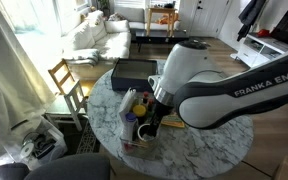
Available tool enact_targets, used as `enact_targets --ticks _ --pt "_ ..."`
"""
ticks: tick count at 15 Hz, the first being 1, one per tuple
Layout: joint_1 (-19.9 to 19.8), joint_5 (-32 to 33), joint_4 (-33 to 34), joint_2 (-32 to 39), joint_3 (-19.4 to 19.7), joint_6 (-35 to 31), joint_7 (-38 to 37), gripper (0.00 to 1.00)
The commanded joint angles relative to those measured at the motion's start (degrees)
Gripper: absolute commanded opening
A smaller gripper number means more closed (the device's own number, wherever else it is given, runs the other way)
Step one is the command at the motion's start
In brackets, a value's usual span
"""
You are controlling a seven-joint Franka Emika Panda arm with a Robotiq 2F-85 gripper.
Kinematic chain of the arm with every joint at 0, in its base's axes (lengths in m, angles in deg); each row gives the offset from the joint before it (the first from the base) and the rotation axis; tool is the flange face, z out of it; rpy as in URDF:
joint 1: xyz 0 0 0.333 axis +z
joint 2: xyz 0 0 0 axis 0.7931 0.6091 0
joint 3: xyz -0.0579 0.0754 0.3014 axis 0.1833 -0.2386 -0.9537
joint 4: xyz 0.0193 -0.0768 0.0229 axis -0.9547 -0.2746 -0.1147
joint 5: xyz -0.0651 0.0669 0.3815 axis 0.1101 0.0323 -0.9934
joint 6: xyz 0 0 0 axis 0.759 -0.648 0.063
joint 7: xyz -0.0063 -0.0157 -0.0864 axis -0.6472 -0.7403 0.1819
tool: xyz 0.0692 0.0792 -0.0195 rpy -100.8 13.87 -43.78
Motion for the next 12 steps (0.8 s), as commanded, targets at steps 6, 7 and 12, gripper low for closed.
enact_targets --ticks 6,7,12 --pt "-0.9 4.7 1.9 2.8 -0.6 -0.6 -5.4 0.09" --pt "-1.0 4.8 1.9 2.8 -0.6 -0.5 -5.5 0.03" --pt "-1.5 4.3 2.4 3.0 -0.9 -0.6 -5.1 0.03"
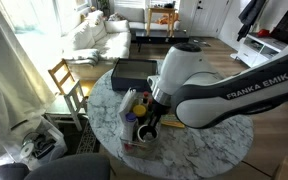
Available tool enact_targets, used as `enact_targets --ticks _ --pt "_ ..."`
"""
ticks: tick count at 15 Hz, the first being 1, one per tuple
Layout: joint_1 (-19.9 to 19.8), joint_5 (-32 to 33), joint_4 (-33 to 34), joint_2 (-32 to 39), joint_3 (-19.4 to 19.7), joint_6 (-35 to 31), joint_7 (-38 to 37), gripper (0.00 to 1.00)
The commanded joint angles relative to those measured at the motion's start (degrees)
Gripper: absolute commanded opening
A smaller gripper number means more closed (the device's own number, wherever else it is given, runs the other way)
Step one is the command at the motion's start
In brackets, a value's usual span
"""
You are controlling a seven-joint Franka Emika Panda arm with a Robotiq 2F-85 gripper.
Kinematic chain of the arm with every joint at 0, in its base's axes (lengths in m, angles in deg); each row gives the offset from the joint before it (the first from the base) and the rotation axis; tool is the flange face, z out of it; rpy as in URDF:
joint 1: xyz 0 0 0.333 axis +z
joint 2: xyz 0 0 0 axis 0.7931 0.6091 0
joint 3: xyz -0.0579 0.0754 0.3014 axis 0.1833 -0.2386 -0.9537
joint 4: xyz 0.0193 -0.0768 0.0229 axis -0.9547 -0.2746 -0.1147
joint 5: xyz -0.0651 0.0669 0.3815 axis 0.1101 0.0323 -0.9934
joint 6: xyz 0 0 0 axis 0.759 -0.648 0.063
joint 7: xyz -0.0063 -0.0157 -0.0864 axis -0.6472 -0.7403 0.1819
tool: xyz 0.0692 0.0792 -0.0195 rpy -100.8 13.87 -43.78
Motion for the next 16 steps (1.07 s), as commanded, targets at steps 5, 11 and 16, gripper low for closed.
enact_targets --ticks 5,11,16 --pt "-2.4 -1.4 0.7 -3.2 -2.6 0.5 2.1 0.03" --pt "-5.0 -3.8 -2.2 -12.3 -2.8 4.6 10.3 0.03" --pt "-6.7 -9.2 -7.3 -20.2 -0.4 9.7 22.4 0.03"
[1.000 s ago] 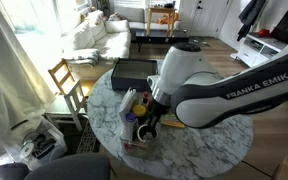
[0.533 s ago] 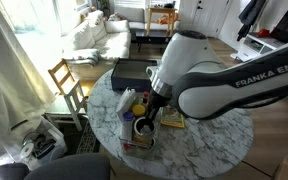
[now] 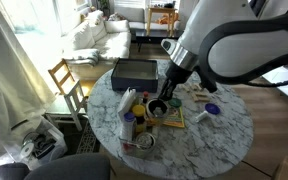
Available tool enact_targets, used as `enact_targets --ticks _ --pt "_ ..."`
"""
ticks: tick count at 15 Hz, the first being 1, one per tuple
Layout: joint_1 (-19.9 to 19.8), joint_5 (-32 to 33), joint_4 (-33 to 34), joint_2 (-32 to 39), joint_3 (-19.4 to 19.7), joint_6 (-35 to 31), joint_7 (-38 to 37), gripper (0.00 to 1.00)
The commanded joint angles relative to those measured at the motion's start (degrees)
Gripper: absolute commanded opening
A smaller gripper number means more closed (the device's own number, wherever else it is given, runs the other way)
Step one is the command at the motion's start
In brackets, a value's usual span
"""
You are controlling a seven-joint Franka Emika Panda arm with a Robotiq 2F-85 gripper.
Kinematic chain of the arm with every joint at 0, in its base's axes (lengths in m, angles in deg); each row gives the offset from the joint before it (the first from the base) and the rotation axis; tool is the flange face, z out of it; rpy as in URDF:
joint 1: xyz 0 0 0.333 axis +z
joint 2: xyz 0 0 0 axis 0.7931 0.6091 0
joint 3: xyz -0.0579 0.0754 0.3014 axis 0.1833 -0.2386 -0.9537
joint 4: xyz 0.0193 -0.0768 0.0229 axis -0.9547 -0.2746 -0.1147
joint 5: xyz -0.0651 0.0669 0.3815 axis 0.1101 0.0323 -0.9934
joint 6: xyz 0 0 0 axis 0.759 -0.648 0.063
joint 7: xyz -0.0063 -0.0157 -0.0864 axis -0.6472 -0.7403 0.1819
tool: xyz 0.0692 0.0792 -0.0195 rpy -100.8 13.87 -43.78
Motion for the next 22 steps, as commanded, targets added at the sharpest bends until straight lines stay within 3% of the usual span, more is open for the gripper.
enact_targets --ticks 1,4,8,16,22 --pt "-1.2 -3.7 -6.5 -7.1 2.0 4.3 9.6 0.03" --pt "-1.2 -1.7 -11.3 -9.2 4.5 4.3 16.0 0.03" --pt "-1.8 4.0 -18.3 -9.6 6.6 -0.3 18.8 0.03" --pt "-2.2 16.0 -24.0 -0.8 6.7 -17.6 3.1 0.03" --pt "-1.8 19.9 -22.7 5.4 6.4 -19.9 -4.4 0.03"
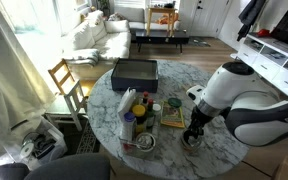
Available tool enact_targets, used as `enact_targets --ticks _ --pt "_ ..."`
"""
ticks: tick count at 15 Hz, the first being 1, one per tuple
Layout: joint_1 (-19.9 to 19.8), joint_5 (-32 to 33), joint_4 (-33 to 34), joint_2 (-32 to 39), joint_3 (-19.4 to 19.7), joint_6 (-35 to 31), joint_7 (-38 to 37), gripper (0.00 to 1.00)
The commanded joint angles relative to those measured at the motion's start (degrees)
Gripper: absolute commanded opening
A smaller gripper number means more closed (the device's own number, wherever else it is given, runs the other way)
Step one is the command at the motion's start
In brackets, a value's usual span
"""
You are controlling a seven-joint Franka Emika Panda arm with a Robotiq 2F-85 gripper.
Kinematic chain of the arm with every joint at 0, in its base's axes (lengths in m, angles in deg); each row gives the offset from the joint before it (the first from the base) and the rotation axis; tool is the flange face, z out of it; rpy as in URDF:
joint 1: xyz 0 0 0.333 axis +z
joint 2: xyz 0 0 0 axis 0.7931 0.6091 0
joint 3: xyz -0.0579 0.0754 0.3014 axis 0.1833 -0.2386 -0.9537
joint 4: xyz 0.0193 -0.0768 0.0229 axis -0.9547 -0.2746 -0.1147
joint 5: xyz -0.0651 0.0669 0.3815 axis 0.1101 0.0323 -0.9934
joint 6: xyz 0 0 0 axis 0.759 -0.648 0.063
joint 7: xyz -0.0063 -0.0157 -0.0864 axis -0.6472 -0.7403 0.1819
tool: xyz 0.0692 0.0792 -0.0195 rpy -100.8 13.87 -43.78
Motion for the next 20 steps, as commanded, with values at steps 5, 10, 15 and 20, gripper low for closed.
enact_targets --ticks 5,10,15,20 --pt "0.0 2.2 1.7 4.6 -0.7 -1.8 -4.9 0.1" --pt "0.8 3.0 4.2 -0.2 -1.5 2.1 -5.7 0.57" --pt "2.6 -1.9 11.0 -1.7 -5.0 6.4 -4.3 0.94" --pt "4.7 -5.0 20.2 4.5 -7.8 8.4 -4.5 1.0"
